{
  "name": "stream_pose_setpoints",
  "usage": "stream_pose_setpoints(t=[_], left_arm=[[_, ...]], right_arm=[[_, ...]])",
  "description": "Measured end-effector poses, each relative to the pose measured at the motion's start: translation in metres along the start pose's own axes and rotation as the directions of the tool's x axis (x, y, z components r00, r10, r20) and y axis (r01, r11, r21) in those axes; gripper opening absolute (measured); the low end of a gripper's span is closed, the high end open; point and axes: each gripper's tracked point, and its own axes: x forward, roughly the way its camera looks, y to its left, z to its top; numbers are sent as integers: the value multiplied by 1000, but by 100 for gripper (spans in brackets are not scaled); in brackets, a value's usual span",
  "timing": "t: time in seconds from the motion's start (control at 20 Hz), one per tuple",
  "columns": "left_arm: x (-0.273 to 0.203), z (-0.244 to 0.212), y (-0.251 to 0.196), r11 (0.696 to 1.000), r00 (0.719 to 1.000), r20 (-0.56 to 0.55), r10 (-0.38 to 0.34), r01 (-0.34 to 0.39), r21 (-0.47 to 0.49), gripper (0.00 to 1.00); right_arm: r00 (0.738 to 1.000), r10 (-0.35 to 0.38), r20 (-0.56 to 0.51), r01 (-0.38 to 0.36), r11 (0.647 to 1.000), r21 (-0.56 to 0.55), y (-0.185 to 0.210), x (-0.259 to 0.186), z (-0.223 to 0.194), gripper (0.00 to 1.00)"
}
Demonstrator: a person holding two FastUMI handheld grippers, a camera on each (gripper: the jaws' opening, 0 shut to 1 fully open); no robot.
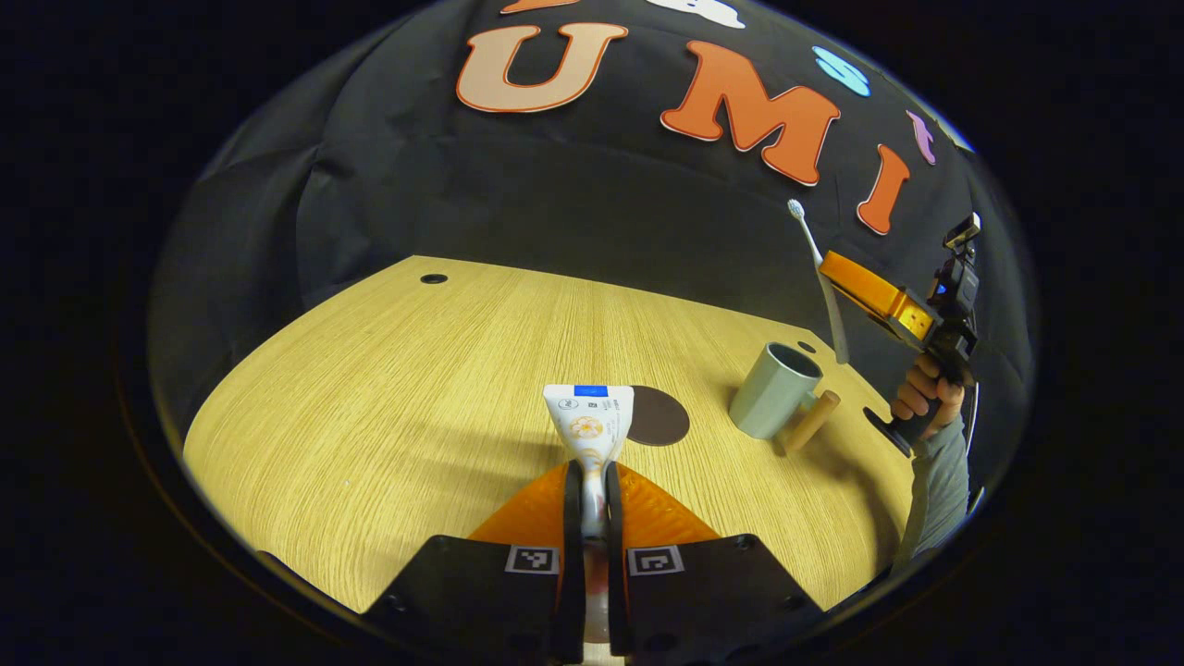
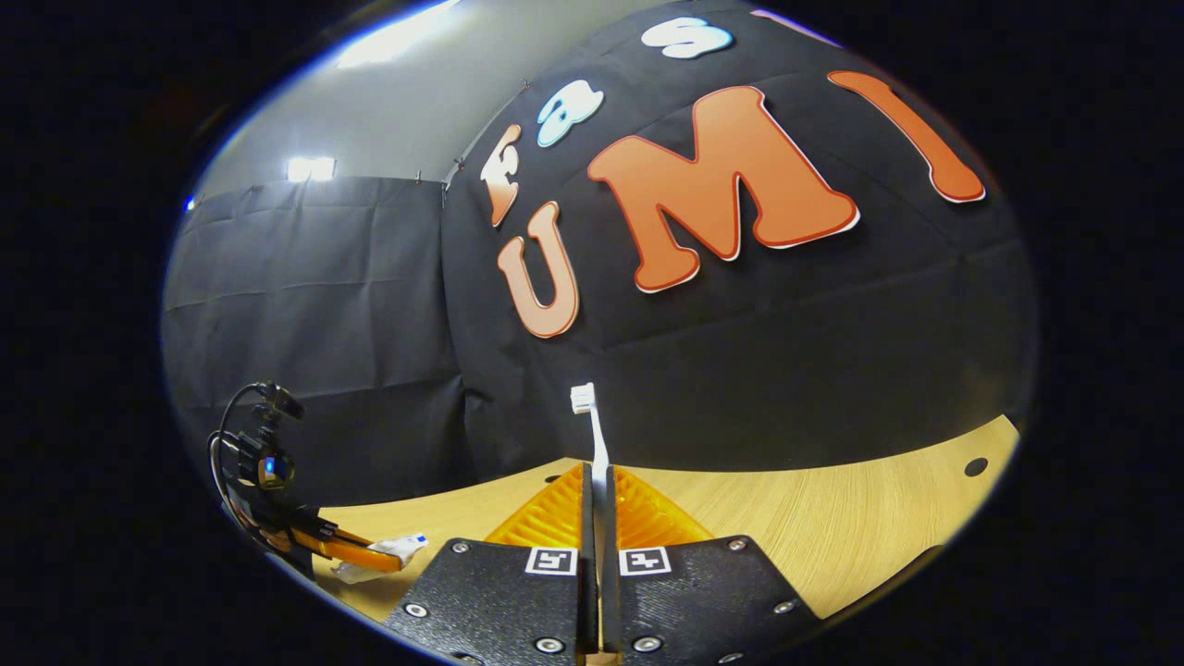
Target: Put the toothbrush and toothpaste on the desktop into the cup, then pick up the cup and place it on the coaster on the desktop.
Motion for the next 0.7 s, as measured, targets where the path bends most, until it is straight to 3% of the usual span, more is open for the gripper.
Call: stream_pose_setpoints(t=[0.3,0.7], left_arm=[[-9,4,-14,1000,1000,-5,-11,11,14,13],[-29,49,-62,996,996,41,-73,71,52,13]], right_arm=[[999,-51,19,51,998,31,-30,13,-19,2],[996,-84,-30,85,996,23,-42,13,-53,4]])
